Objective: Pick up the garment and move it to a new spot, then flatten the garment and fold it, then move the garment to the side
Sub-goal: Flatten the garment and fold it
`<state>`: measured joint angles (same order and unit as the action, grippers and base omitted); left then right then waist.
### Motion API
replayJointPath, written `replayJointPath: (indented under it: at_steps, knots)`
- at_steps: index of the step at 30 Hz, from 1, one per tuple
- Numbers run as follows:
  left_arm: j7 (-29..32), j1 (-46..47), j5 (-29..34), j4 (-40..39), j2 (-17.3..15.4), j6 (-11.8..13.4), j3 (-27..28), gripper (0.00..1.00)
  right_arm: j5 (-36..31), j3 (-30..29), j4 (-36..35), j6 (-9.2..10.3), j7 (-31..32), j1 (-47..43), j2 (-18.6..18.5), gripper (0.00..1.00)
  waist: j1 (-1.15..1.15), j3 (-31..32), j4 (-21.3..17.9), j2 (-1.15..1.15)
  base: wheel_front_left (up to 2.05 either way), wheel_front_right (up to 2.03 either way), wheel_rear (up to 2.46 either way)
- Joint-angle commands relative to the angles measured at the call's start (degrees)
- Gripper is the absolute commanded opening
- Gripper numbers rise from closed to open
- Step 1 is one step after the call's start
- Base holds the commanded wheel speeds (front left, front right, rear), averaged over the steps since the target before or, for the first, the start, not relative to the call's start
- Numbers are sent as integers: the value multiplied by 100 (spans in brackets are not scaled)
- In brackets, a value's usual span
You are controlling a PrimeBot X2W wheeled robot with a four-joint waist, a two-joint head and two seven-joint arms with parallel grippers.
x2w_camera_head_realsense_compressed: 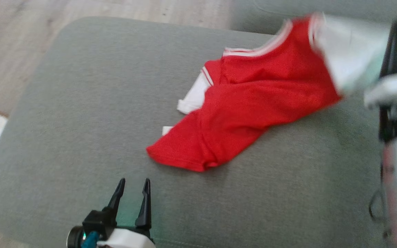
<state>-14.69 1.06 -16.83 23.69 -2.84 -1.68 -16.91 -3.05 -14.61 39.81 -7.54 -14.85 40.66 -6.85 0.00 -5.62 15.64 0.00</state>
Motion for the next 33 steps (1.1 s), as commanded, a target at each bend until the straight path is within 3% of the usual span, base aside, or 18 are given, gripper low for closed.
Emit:
replayJointPath:
  at_steps: [1,5,11,18,26,29,33]
  knots:
    - [-30,264,-19,-182,-4,32,160,100,-23,64,-250,5,-15,132,39,100,0,-119,-197,0,0,0,0]
    - [-30,361,70,-184,-4,31,302,100,107,-268,-662,5,-15,-966,221,100,0,-208,-672,0,0,0,0]
    - [-30,633,57,-158,-4,-75,459,100,631,240,-1116,5,-15,-1870,390,100,0,-314,-1233,0,0,0,0]
    - [-30,1513,-123,175,-4,-262,590,100,1298,1044,-1295,5,-15,-2052,395,100,0,-579,-1598,0,0,0,0]
    - [-30,2896,-607,1426,-6,-550,735,100,1575,1799,-1575,5,-15,-1979,396,100,0,-937,-1924,0,0,0,0]
    - [-30,3329,-866,1902,-25,-575,606,100,1671,2006,-1658,5,-15,-1963,397,100,0,-1053,-2010,0,0,0,0]
    - [-8,3703,-1555,2253,-106,-579,31,100,1762,2208,-1714,5,-15,-1970,397,100,0,-1179,-2090,0,0,0,0]
